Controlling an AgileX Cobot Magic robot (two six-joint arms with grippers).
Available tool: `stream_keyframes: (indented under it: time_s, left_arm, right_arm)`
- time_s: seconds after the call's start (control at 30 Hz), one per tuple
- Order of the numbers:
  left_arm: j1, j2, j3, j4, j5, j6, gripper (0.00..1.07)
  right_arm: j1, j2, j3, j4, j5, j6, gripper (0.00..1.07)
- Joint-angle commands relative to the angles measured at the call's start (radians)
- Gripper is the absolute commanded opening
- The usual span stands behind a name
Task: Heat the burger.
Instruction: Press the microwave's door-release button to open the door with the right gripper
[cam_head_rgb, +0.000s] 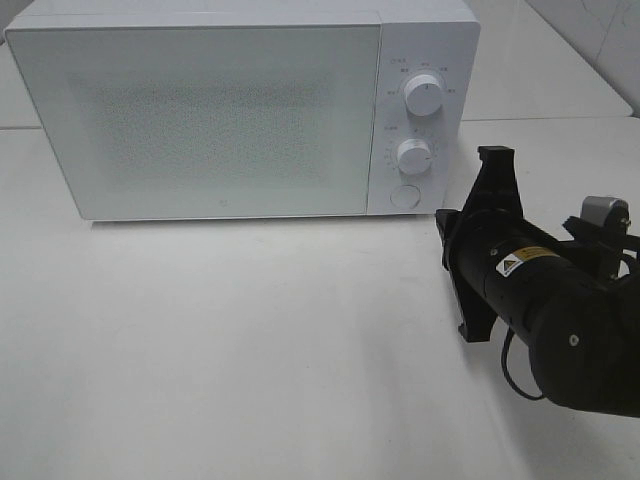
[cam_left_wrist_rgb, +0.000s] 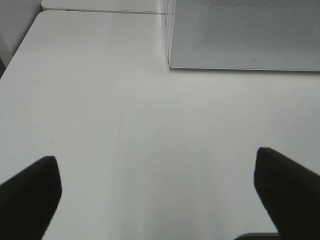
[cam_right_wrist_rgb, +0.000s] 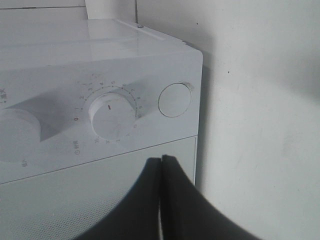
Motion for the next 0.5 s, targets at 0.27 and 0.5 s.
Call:
stream_keyframes:
  time_s: [0.27,0.5]
  left_arm:
    - [0.0,-0.008,0.002,-0.005,-0.009,-0.002,1.0]
    - [0.0,-0.008,0.002,-0.005,-0.009,-0.002,1.0]
  right_arm:
    - [0.002,0.066,-0.034,-0.006,0.029,0.008,0.0]
    - [0.0,0.142,-0.107,-0.012,0.012,0.011,0.0]
